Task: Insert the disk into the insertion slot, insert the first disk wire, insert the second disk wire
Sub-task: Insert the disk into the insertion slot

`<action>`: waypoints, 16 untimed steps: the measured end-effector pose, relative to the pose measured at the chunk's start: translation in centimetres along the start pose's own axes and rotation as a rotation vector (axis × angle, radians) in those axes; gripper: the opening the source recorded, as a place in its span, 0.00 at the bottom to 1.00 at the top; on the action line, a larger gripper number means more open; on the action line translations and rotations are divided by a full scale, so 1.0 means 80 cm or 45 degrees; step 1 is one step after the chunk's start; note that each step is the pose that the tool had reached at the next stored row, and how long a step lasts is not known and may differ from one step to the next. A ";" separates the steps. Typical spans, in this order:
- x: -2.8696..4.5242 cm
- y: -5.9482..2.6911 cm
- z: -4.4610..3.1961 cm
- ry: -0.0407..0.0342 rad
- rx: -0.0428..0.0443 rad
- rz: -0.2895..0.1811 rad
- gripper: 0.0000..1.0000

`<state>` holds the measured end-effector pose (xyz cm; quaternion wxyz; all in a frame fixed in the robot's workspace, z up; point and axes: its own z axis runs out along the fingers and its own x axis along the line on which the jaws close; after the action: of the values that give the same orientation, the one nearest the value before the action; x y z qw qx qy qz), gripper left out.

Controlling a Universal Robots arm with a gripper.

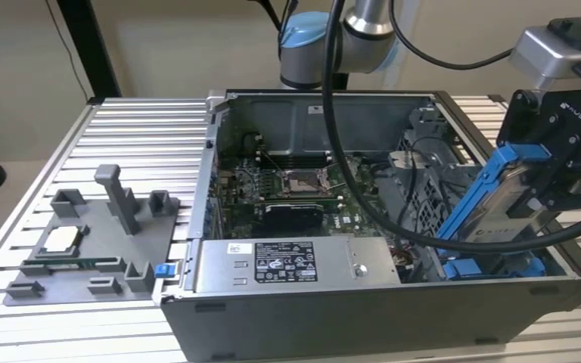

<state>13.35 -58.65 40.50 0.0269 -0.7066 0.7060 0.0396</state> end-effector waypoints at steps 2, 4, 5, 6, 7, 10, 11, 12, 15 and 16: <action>0.0002 0.000 0.0024 0.0004 0.000 0.000 0.00; 0.0005 0.000 0.0054 -0.0007 0.001 0.000 0.00; 0.0005 0.000 0.0060 -0.0004 0.001 0.000 0.00; 0.0005 0.000 0.0060 -0.0003 0.001 -0.001 0.00; 0.0006 0.000 0.0061 -0.0004 -0.001 0.000 0.00; 0.0003 0.000 0.0039 -0.0025 -0.013 0.000 0.00; 0.0003 0.000 0.0027 -0.0023 -0.020 0.001 0.00; 0.0002 0.000 0.0013 -0.0014 -0.028 0.001 0.00; 0.0000 -0.001 0.0011 -0.0004 -0.040 -0.005 0.00; 0.0001 -0.001 0.0017 -0.0001 -0.040 -0.007 0.00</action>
<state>13.43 -58.64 40.36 0.0158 -0.7088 0.7034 0.0508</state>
